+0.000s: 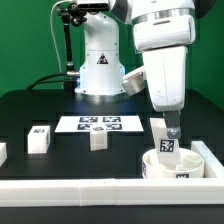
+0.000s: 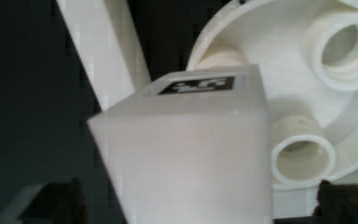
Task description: Assemble stool
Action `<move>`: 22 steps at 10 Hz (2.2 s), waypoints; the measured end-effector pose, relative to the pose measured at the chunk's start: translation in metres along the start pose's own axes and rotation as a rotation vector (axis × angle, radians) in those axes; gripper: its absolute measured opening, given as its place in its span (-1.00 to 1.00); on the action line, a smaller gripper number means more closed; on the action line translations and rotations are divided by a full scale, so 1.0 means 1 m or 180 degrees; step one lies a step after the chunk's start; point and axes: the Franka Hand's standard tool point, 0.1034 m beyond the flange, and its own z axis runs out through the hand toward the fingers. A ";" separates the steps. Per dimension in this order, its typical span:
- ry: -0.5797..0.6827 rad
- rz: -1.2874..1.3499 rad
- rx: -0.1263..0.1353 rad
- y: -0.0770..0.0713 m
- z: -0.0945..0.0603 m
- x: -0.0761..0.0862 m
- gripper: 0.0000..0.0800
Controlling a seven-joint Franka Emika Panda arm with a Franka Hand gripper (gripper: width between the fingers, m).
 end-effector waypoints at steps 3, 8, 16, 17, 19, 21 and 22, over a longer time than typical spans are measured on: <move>-0.0007 0.0024 0.0010 0.000 0.002 -0.005 0.62; -0.0006 0.0033 0.0006 0.000 0.002 -0.005 -0.12; 0.0071 0.1684 0.0040 0.000 0.004 -0.004 -0.14; 0.0095 0.2001 0.0047 0.000 0.004 -0.002 -0.14; 0.0114 0.2630 0.0074 -0.002 0.004 0.003 -0.14; 0.0173 0.3150 0.0031 -0.001 0.002 0.015 -0.14; 0.0209 0.3325 0.0024 0.000 0.002 0.018 -0.14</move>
Offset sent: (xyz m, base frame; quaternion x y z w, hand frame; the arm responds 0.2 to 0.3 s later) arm 0.0012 -0.0035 -0.0023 0.0109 -0.0108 -0.0151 0.9998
